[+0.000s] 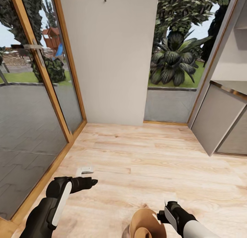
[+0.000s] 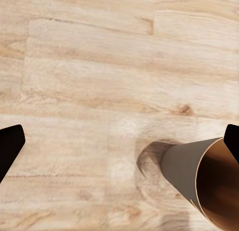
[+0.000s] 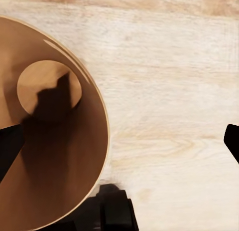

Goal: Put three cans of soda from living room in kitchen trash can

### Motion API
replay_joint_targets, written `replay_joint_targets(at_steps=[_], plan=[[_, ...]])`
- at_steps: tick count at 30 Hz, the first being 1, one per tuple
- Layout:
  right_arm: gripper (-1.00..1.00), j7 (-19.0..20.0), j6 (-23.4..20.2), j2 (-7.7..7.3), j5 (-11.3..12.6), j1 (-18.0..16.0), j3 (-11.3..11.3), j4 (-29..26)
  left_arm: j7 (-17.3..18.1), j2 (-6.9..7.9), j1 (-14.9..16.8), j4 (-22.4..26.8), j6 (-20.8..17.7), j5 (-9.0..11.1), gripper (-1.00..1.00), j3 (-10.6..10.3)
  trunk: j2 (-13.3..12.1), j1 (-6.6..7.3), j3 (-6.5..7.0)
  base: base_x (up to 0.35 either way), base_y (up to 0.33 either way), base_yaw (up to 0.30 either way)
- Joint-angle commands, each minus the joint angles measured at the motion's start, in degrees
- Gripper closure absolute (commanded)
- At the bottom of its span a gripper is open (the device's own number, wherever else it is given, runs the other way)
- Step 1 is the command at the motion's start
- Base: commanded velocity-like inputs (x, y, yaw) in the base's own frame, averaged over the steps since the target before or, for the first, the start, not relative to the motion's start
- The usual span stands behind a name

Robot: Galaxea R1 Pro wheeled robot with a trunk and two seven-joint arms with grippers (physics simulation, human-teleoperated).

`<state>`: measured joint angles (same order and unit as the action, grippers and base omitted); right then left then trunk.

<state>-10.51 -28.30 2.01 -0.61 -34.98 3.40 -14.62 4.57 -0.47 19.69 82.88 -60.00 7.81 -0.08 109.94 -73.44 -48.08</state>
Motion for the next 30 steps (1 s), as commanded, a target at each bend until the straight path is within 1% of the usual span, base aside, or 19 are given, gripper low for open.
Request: replay_joint_targets(at_steps=[1, 15, 23, 30], plan=[[-1.0, 0.0, 0.0, -0.01, 0.0, 0.0, -0.01, 0.04, 0.0, -0.02, 0.0, 0.0, 0.0, 0.01, -1.0, 0.0, 0.42, -0.23, -0.18, 0.0, 0.0, 0.0], [-1.0, 0.0, 0.0, 0.11, 0.0, 0.0, -0.12, 0.34, 0.08, -0.04, 0.0, 0.0, 0.0, 0.01, -1.0, -0.01, 6.03, -3.3, -2.7, 0.0, 0.0, 0.0], [-1.0, 0.0, 0.0, -0.18, 0.0, 0.0, -0.07, 0.38, 0.09, -0.03, 0.0, 0.0, 0.0, -0.02, -1.0, -0.01, 9.24, -5.06, -4.13, 0.0, 0.0, 0.0], [-1.0, 0.04, 0.0, -0.24, -0.03, 0.0, -0.06, 0.38, 0.04, -0.05, 0.0, 0.0, 1.19, -0.14, -1.0, -0.03, 12.05, -6.6, -5.39, 0.0, 0.0, 0.0]])
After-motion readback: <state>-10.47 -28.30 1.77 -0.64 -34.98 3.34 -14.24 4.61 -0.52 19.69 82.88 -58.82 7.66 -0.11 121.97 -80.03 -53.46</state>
